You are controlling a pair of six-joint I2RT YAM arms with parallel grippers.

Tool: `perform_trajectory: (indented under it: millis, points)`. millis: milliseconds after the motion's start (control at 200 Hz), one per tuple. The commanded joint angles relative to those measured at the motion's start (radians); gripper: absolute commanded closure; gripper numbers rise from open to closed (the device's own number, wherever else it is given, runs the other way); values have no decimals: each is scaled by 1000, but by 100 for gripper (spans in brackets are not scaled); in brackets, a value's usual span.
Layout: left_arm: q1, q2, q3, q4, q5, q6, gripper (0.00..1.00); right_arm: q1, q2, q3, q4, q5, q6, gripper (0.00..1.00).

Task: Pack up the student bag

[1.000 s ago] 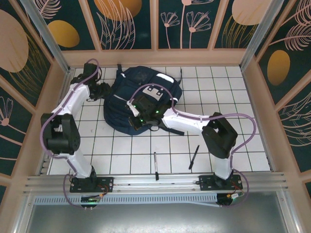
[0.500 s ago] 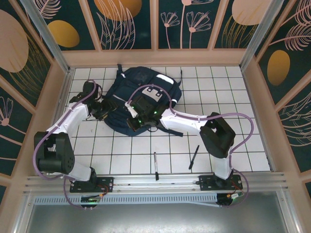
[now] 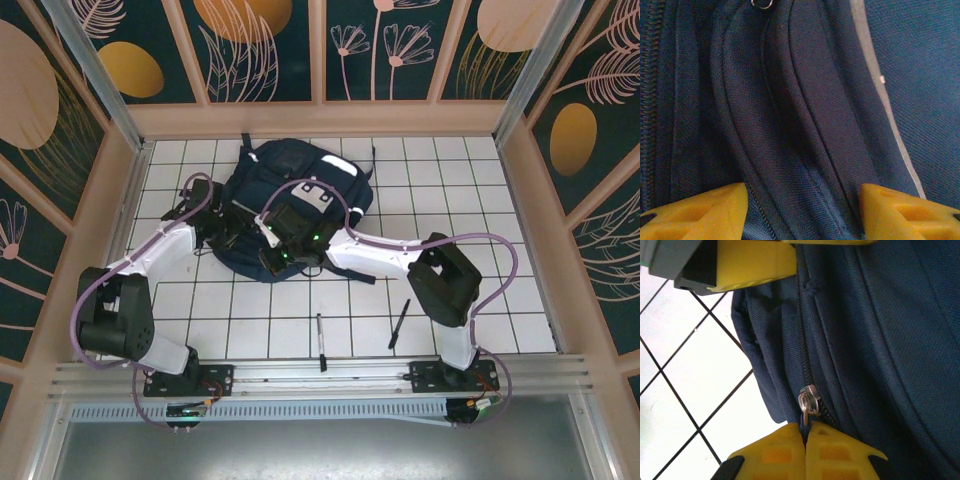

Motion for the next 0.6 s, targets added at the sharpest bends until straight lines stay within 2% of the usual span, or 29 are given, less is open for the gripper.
perform_trajectory:
  millis: [0, 70, 110, 160, 240, 375, 596]
  points:
    - [-7, 3, -29, 6, -17, -21, 40, 21, -43, -12, 62, -13, 13, 100]
    - [-6, 7, -31, 23, -13, -26, 46, 21, -48, -14, 71, -14, 14, 100]
    - [-7, 11, -22, 32, -20, -17, 58, 21, -51, -13, 68, -12, 14, 100]
    - [-7, 18, 8, 21, -66, 17, 80, 21, -54, -13, 55, -2, 8, 100]
    - [-4, 33, 88, -49, -159, 89, 100, 16, -60, -19, 6, 28, -14, 100]
    - [7, 40, 167, -99, -177, 213, 100, -10, -94, -101, -56, 113, -38, 100]
    - [48, 51, 232, -179, -202, 432, 100, -108, -194, -277, -78, 230, -33, 100]
